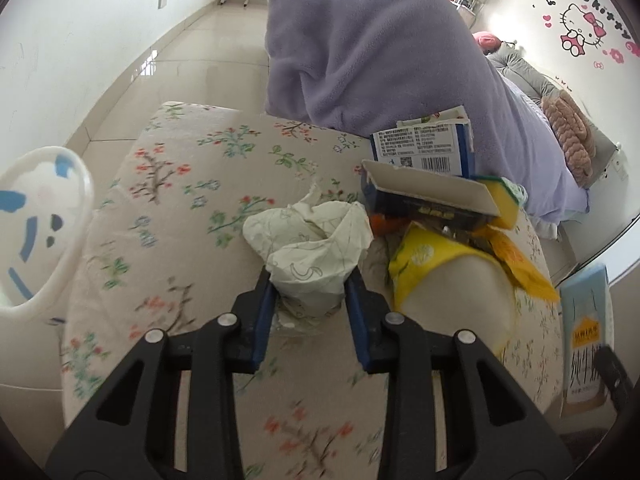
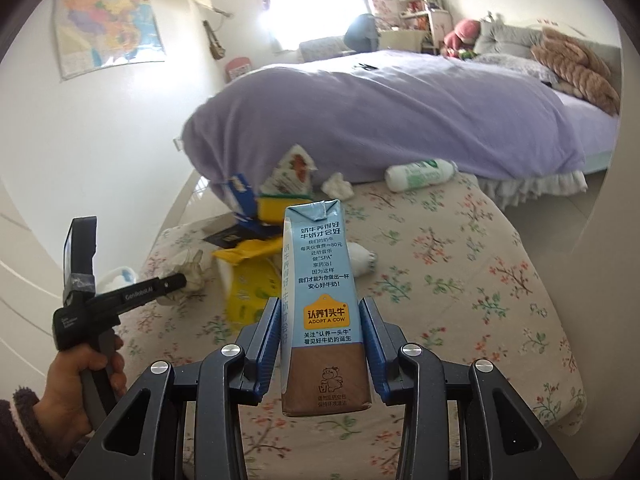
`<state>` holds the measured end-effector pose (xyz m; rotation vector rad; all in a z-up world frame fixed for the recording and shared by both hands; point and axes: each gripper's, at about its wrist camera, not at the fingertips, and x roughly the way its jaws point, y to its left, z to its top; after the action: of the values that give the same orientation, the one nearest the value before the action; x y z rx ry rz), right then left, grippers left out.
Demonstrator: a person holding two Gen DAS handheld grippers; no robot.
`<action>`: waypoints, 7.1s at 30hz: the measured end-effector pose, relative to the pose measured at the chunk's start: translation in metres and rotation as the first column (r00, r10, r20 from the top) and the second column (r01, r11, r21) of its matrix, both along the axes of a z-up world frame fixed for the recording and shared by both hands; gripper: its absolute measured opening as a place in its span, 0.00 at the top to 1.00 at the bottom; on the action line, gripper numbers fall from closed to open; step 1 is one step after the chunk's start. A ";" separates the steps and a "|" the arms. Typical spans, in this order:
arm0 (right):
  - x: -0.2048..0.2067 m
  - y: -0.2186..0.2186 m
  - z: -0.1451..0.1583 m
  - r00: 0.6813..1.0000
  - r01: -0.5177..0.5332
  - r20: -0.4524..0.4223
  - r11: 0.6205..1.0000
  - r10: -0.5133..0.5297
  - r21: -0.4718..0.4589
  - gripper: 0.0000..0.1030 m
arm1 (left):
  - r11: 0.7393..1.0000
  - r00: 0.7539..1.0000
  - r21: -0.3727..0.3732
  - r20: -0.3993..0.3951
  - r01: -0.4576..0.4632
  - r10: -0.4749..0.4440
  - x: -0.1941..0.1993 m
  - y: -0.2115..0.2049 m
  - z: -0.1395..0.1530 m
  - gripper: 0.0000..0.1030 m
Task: Collect trash
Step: 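Grasp the crumpled tissue with the left gripper while right gripper holds the carton, then drop the tissue and carton into the white bucket with both grippers, then move both grippers back toward the trash on the table, then grasp the green-yellow sponge with the right gripper while left gripper grasps the blue box, then carry both items to the white bucket and release them inside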
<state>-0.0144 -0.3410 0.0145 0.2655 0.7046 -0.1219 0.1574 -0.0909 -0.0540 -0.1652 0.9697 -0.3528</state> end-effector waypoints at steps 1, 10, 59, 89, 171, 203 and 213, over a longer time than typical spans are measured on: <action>0.001 0.006 0.002 1.000 -0.013 0.005 1.000 0.013 -0.001 0.62 | 1.000 1.000 0.001 0.003 -0.002 0.002 -0.002 0.004 0.001 0.65; 0.019 0.065 0.009 0.988 -0.148 0.029 0.989 0.149 -0.016 0.62 | 0.996 0.995 -0.025 0.043 -0.089 0.090 -0.016 0.068 0.016 0.65; 0.235 0.318 -0.084 0.805 -0.547 -0.064 0.779 0.590 0.305 0.58 | 0.889 0.890 0.048 0.029 -0.455 0.454 -0.006 0.248 -0.007 0.38; 0.168 0.178 0.007 0.928 -0.357 -0.074 0.927 0.366 0.119 0.22 | 0.913 0.928 0.181 -0.008 -0.365 0.373 -0.024 0.190 0.024 0.01; 0.175 -0.066 0.020 0.983 -0.003 -0.176 0.977 0.042 0.215 0.46 | 0.969 0.962 -0.240 -0.272 -0.065 -0.003 0.096 0.006 -0.002 0.46; 0.175 -0.025 0.035 0.984 -0.076 -0.140 0.970 0.111 0.231 0.46 | 0.889 0.980 -0.436 -0.191 -0.142 0.062 0.073 0.063 0.035 0.91; 0.190 0.027 0.038 0.969 -0.168 -0.146 0.963 0.201 0.211 0.46 | 0.889 0.969 -0.393 -0.160 -0.237 0.188 0.057 0.123 0.044 0.91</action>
<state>0.1759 -0.3136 0.0529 0.3809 0.9062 0.1069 0.2147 0.0325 -0.0095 -0.6789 0.9729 -0.3430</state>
